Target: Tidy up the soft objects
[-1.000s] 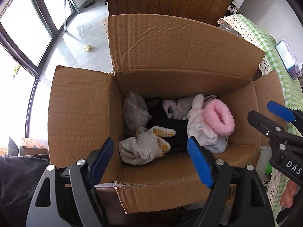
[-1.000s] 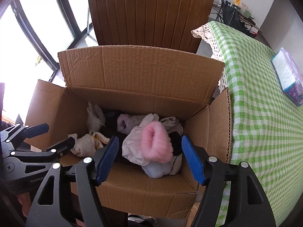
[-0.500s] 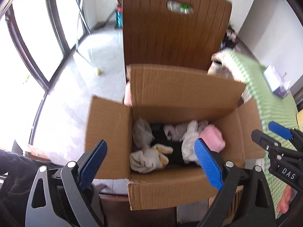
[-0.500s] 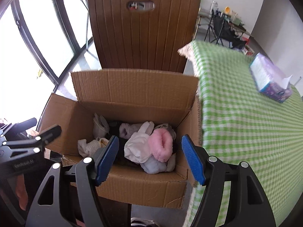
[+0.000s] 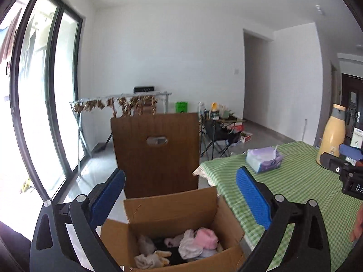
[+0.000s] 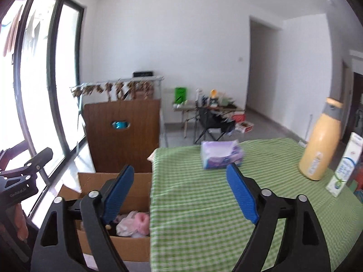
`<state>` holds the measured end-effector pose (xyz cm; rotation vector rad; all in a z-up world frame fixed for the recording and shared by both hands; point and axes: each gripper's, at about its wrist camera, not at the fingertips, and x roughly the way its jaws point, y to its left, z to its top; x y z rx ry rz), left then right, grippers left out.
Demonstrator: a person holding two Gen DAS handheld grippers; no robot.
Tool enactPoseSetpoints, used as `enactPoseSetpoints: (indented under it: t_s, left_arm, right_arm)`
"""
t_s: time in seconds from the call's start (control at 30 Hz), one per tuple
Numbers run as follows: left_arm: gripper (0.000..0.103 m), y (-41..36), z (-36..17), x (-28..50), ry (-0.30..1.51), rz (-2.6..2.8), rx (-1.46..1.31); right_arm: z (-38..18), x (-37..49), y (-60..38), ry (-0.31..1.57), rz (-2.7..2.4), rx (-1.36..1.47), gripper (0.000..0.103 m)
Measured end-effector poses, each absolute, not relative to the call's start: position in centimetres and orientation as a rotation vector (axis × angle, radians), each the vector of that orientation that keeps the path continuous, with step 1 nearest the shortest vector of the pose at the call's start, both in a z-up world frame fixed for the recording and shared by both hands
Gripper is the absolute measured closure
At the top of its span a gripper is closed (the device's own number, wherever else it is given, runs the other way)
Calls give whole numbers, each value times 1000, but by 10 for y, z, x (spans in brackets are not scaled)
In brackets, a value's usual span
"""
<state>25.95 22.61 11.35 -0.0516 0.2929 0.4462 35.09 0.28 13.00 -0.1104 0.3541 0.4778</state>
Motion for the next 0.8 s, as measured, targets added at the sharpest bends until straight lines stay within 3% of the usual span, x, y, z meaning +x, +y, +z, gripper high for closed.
enactPoseSetpoints:
  t_s: [0.17, 0.47, 0.8]
  left_arm:
    - [8, 164, 126, 258, 183, 292, -87]
    - [8, 7, 126, 262, 113, -22, -60]
    - [8, -116, 121, 261, 125, -228, -39]
  right_arm:
    - [143, 320, -104, 239, 225, -61, 17]
    - [144, 262, -261, 243, -104, -8, 16]
    - [124, 200, -353, 273, -293, 32, 13]
